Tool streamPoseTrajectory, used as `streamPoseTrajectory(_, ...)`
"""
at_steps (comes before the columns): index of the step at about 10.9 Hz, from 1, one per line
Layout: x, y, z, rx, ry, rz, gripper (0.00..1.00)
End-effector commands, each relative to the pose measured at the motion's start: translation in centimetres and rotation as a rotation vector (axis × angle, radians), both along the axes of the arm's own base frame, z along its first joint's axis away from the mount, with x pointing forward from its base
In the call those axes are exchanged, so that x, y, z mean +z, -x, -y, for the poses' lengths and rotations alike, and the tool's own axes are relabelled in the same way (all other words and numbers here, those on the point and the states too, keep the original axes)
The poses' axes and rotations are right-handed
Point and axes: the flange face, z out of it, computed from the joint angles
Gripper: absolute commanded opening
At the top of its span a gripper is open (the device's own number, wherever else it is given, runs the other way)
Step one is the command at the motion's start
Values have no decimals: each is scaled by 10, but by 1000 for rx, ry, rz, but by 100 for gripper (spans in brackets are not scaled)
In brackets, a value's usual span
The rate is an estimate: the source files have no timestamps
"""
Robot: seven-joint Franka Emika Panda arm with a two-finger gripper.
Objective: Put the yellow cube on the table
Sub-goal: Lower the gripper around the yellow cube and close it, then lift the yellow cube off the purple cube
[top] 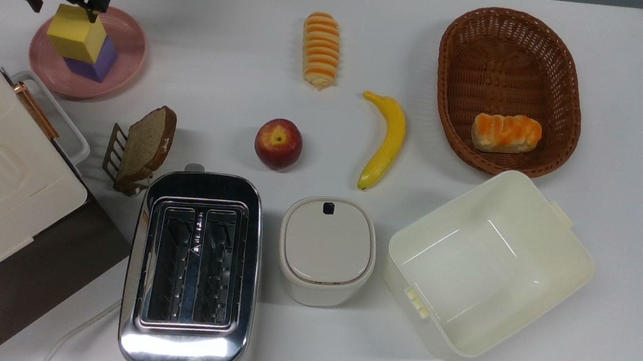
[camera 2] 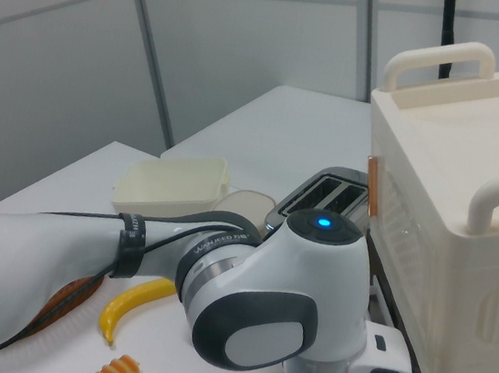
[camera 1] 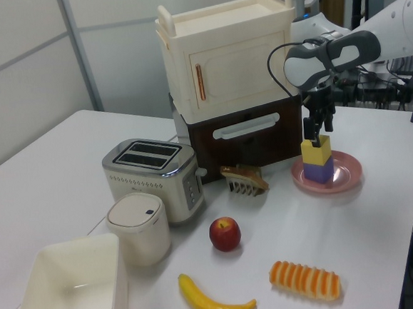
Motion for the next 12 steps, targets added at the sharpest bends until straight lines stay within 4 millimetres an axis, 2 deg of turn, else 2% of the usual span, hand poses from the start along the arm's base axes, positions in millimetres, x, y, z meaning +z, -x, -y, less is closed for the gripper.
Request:
streamPoseTrajectory(1, 26, 5, 3, -26, -17, -4, 100)
streamPoseTrajectory(3, 27, 6, 3, -34, -23, -11, 100)
streamPoseTrajectory(5, 20, 2, -3, -33, -31, -15, 100)
streamPoseTrajectory(7, 6, 2, -7, -47, -49, -25, 100)
streamPoseTrajectory(11, -21, -9, -11, -38, -55, -32, 100)
streamPoseTrajectory(12, -21, -11, -8, -33, -44, -11, 69)
